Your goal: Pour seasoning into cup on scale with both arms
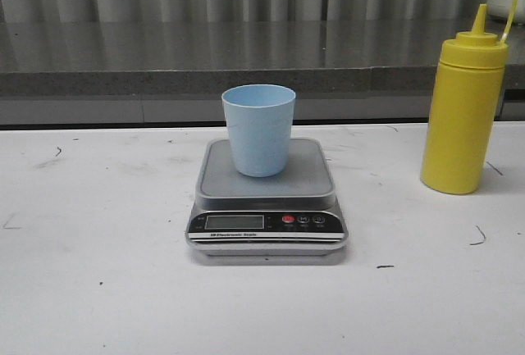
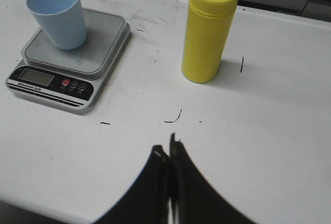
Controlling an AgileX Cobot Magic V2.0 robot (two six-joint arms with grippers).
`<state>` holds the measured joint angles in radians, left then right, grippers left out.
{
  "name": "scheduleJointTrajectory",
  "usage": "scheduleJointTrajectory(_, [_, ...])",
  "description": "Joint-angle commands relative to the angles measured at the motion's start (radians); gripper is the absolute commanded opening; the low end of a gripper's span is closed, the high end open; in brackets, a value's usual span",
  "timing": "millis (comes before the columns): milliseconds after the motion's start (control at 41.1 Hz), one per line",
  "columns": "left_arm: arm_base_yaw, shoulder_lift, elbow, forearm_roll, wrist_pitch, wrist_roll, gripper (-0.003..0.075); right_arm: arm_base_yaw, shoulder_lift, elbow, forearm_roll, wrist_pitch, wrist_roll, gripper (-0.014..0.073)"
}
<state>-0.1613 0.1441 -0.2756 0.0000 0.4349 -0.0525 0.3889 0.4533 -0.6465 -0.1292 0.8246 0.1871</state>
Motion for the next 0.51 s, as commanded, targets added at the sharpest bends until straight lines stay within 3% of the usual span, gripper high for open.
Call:
scheduleJointTrajectory(0, [0.046,-0.065,0.070,0.000,-0.193,-0.009,-0.0020,-0.004,0.004,-0.024,-0.019,-0.064,-0.015,-0.0068])
scheduleJointTrajectory(365, [0.081,-0.168,0.299,0.000,-0.501,-0.009,-0.0020,-0.004,0.004,-0.024,-0.019,-0.063,-0.015,-0.0068])
scheduleJointTrajectory(486, [0.081,-0.168,0.305,0.000,-0.487,-0.009,-0.0020,-0.004,0.004,-0.024,-0.019,-0.065,-0.015,-0.0068])
